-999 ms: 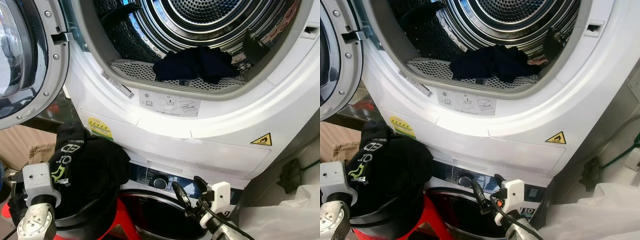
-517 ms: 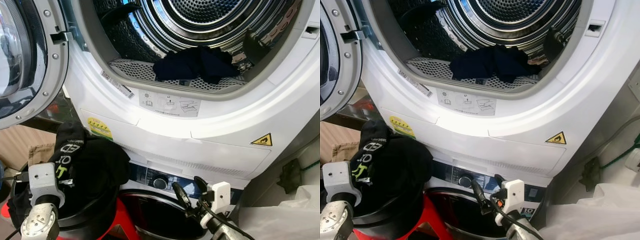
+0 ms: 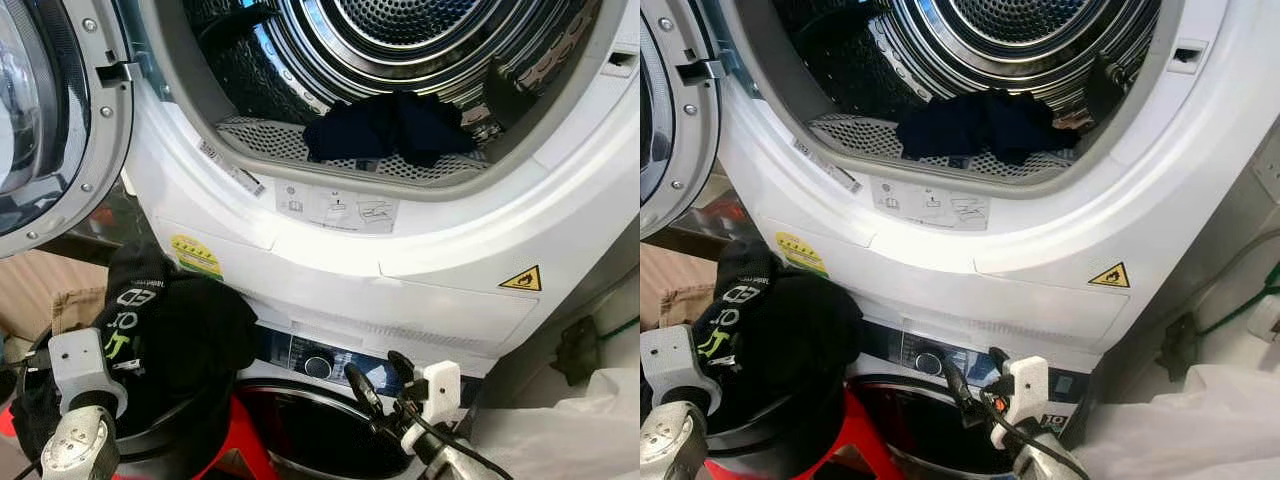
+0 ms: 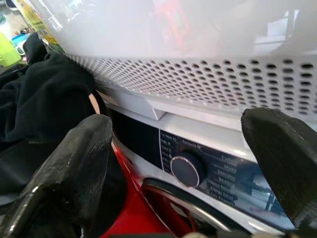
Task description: Clothes washing
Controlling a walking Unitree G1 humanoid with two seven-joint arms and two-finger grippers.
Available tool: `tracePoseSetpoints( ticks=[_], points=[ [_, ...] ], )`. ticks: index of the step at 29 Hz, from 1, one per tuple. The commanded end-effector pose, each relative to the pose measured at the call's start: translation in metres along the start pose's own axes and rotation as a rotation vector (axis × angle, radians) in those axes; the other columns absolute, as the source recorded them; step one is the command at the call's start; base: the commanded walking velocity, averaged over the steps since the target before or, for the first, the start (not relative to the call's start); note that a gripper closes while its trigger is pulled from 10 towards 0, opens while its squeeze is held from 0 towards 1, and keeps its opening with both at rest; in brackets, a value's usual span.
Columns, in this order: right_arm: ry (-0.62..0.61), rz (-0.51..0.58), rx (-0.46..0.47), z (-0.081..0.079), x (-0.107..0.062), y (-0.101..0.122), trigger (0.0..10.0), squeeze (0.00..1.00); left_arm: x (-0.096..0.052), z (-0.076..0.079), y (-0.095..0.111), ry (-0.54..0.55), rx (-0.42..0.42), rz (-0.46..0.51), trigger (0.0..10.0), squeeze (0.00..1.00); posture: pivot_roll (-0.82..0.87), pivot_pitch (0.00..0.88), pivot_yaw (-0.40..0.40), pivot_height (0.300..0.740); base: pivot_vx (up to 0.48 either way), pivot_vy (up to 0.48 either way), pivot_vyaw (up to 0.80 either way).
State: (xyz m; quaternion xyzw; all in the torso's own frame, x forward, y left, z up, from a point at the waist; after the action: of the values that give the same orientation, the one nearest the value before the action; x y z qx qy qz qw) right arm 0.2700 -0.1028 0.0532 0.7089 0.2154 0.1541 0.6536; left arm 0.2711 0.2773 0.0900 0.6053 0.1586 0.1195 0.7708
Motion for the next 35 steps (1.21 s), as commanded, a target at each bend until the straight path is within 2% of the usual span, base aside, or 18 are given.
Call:
tracePoseSetpoints(
  ticks=[1,6,14,18,25,26,27,28,35],
  points=[
    [-0.004,-0.002,-0.007,-0.002,0.001,0.001,10.0,0.00,0.001,-0.007,-0.008,0.031,-0.021,-0.047,10.0,0.00,-0.05,0.067,0.022,0.740,0.000,0.000,0.00],
    [-0.006,-0.005,0.003,-0.005,-0.001,-0.001,10.0,0.00,0.002,-0.013,-0.006,0.054,-0.049,-0.052,10.0,0.00,-0.04,0.083,0.029,0.740,0.000,0.000,0.00],
    [-0.007,-0.011,-0.004,-0.001,0.000,0.000,10.0,0.00,0.004,-0.016,-0.009,0.076,-0.117,-0.085,10.0,0.00,-0.03,0.096,0.026,0.740,0.000,0.000,0.00],
    [-0.010,-0.009,-0.010,0.001,-0.001,0.002,10.0,0.00,0.003,-0.022,-0.013,0.123,-0.081,-0.120,10.0,0.00,-0.03,0.103,0.027,0.740,0.000,0.000,0.00],
    [-0.007,-0.020,-0.014,-0.001,-0.003,-0.001,10.0,0.00,0.001,-0.028,-0.021,0.164,-0.112,-0.171,10.0,0.00,-0.04,0.097,0.030,0.740,0.000,0.000,0.00],
    [-0.006,-0.020,-0.015,-0.001,-0.003,-0.001,10.0,0.00,0.001,-0.029,-0.024,0.172,-0.118,-0.188,6.9,0.00,-0.04,0.097,0.031,0.740,0.000,0.000,0.00],
    [-0.005,-0.020,-0.015,-0.001,-0.003,-0.001,10.0,0.00,0.001,-0.030,-0.026,0.176,-0.122,-0.199,2.6,0.00,-0.04,0.097,0.031,0.740,0.000,0.000,0.00],
    [-0.004,-0.022,-0.016,-0.001,-0.004,-0.001,10.0,0.00,0.001,-0.029,-0.027,0.179,-0.125,-0.207,0.0,0.00,-0.04,0.095,0.030,0.740,0.000,0.000,0.00],
    [0.002,-0.027,-0.021,-0.002,-0.004,-0.002,10.0,0.00,0.001,-0.024,-0.026,0.159,-0.121,-0.195,0.0,0.00,-0.04,0.081,0.026,0.740,0.000,0.000,0.00]
  ],
)
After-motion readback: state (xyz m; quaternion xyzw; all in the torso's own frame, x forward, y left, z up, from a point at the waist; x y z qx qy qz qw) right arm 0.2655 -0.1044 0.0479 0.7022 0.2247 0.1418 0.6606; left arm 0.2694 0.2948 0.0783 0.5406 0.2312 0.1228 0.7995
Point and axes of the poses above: a point about 5 cm out from each wrist's last joint towards the gripper, its own x axis pointing out of the wrist towards the gripper, its own y axis along the axis of the wrist's last joint, z = x × y, the point moved 2 cm from there along x, pointing out of the wrist towards the gripper, and after that the axes turned 10 degrees about -x, right-handed, at the moved point
